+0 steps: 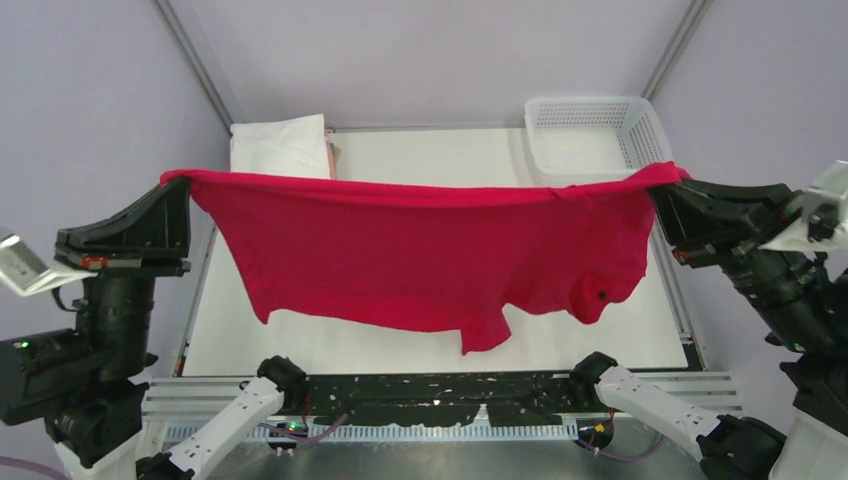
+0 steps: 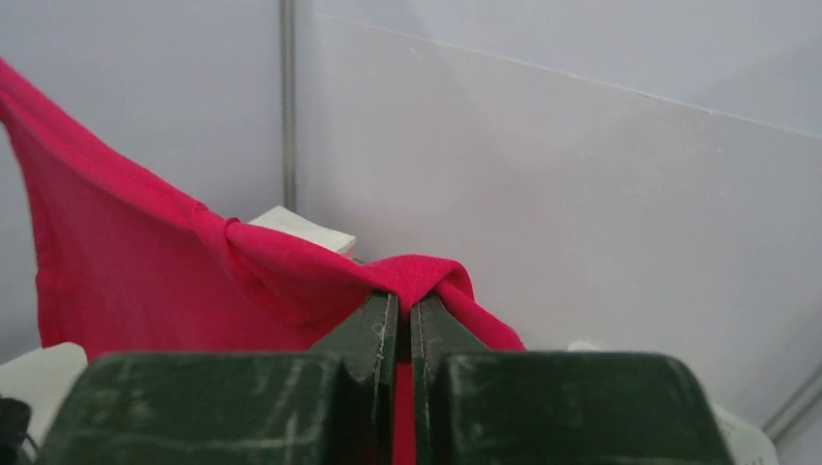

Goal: Fold and stack the t-shirts
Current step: Flatten out the tshirt

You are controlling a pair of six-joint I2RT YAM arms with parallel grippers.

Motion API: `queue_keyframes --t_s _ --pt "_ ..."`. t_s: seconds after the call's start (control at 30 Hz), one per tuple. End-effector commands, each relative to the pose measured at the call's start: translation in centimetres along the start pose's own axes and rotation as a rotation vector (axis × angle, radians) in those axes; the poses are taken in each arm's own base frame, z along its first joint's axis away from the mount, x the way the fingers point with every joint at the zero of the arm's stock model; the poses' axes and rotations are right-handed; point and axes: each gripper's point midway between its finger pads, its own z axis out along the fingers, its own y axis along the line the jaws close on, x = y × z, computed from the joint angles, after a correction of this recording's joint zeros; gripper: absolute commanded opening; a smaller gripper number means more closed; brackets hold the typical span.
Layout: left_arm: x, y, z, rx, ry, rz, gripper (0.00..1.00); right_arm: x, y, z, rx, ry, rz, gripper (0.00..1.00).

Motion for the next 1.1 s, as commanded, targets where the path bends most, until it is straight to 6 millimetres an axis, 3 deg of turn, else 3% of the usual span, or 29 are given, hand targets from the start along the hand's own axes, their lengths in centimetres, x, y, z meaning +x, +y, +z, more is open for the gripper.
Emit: queue_keyframes --t_s 0.0,0.13,0.3,0.4,0.5,0.63,0.73,0.8,0.83,0.9,1.07 --pt "-3.9 -2.0 -2.7 0.113 -0.041 0.014 0.0 -4.5 4.0 -3.2 -0.252 -0.109 -0.004 0.05" --pt "-4.8 -2.2 -4.3 0.142 -0.055 -0.003 0.0 -5.2 4.4 -3.8 -0.28 -0.115 0.019 0.05" --pt "-3.2 -1.1 -3.6 0.08 -0.026 0.001 0.0 -4.6 4.1 -2.8 -0.254 -0.102 0.019 0.05" --pt "-1.4 0.2 -2.1 0.007 0.004 0.026 0.0 -3.4 3.5 -1.4 -0.211 -0.066 0.031 0.06" --pt "1.2 2.0 -0.3 -0.088 0.042 0.064 0.0 -0.5 1.5 1.7 -0.083 0.025 0.013 0.05" --pt "7.9 5.3 3.2 -0.261 0.134 0.13 0.0 6.1 -1.0 6.6 0.098 0.189 -0.002 0.06" --pt "14.7 9.6 4.7 -0.473 0.243 0.205 0.0 12.9 -2.1 9.6 0.217 0.314 0.0 0.06" --pt "20.1 11.9 5.0 -0.549 0.33 0.219 0.0 17.5 -3.1 10.8 0.301 0.39 -0.015 0.06" --pt "23.2 13.2 4.8 -0.57 0.39 0.22 0.0 20.9 -3.3 11.1 0.331 0.456 -0.023 0.06" --pt "27.9 15.7 4.6 -0.615 0.472 0.188 0.0 25.1 -3.4 11.9 0.346 0.521 -0.007 0.06" --pt "35.5 20.2 4.9 -0.682 0.588 0.188 0.0 34.7 -4.6 13.9 0.335 0.656 0.053 0.06"
